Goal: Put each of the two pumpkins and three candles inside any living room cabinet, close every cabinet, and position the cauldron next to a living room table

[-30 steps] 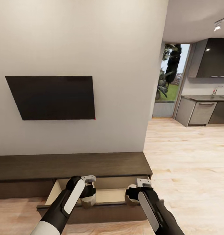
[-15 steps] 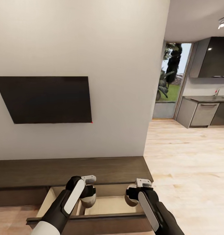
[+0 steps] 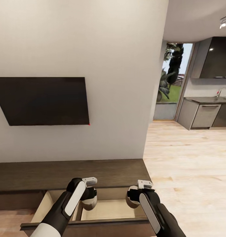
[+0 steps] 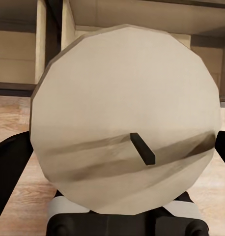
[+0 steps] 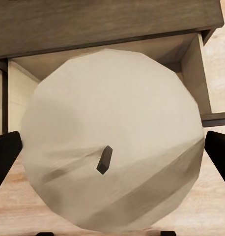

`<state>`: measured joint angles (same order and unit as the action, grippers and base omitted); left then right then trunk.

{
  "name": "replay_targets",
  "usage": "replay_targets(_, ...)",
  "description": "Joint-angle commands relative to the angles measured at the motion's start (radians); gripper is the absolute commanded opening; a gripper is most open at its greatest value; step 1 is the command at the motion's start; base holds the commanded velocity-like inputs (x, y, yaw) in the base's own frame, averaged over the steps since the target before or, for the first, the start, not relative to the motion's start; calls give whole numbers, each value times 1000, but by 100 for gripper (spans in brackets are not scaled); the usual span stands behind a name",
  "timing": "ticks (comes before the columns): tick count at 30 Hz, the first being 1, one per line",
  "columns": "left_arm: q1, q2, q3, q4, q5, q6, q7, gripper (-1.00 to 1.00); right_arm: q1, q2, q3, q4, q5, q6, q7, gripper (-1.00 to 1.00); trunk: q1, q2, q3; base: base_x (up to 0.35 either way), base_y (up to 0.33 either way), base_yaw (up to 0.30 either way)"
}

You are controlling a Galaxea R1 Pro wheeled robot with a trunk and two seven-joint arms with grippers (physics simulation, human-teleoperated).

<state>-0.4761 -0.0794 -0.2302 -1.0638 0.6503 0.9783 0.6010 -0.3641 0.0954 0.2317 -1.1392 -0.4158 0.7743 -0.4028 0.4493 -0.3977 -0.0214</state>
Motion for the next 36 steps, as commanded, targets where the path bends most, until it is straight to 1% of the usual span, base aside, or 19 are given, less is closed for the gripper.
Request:
replay_targets(1, -1, 0, -1, -1, 9, 2, 13, -100, -1, 0, 1, -1, -10, -2, -10, -100, 1, -2, -2, 1, -8, 0)
replay_targets(3, -1, 0, -1, 0, 9, 2, 13, -100, -1, 0, 7, 1, -10, -21, -11, -100, 1, -2, -2, 0, -4, 0)
replay_targets(4, -1, 0, -1, 1, 9, 2, 13, -100, -1, 0, 16, 3, -10, -34, -11, -100, 1, -2, -2, 0, -2, 0)
replay_targets(5, -1, 0, -1, 2, 9, 2, 12, -100, -1, 0, 36, 6, -10, -51, -11, -100, 1, -2, -2, 0, -1, 0)
replay_targets(7, -1, 0, -1, 2, 9, 2, 12, -100, -1, 0, 65, 10, -10, -69, -11, -100, 1, -2, -2, 0, 0, 0)
replay_targets(10, -1, -1, -2, 2, 9, 2, 11, -100, -1, 4, 91, 16, -11, -91, -13, -100, 1, -2, -2, 0, 0, 0)
replay_targets(11, -1, -2, -3, 2, 10, 2, 10, -100, -3, 12, 95, 26, -10, -94, -13, -100, 1, -2, -2, 0, 0, 0)
replay_targets(12, -1, -2, -3, 2, 11, 2, 10, -100, -7, 27, 98, 43, -10, -96, -13, -100, 1, -2, -2, 0, 0, 0)
replay_targets(13, -1, -2, -3, 2, 12, 2, 10, -100, -25, 55, 106, 83, -10, -98, -13, -100, 1, -2, -2, 0, 0, 0)
replay_targets(14, -1, -2, -3, 2, 13, 2, 10, -100, -41, 68, 114, 113, -10, -99, -13, -100, 1, -2, -2, 0, 0, 0)
replay_targets(15, -1, -2, -3, 2, 13, 2, 10, -100, -55, 77, 120, 137, -10, -100, -13, -100, 1, -2, -2, 0, 0, 0)
replay_targets(16, -1, -2, -3, 2, 13, 2, 10, -100, -64, 79, 124, 152, -11, -100, -13, -100, 1, -2, -2, 0, 0, 0)
replay_targets(21, -1, -2, -4, 2, 14, 1, 10, -100, -79, 79, 131, 179, -12, -101, -13, -100, 1, -2, -2, 143, 0, 0)
replay_targets(29, -1, 0, -3, 2, 14, 1, 11, -100, -81, 79, 132, 182, -12, -101, -13, -100, 1, -2, -2, 154, -11, 0)
replay_targets(36, -1, -1, -4, 2, 15, 1, 11, -100, -81, 79, 132, 182, -12, -101, -13, -100, 1, -2, -2, 69, -53, 0)
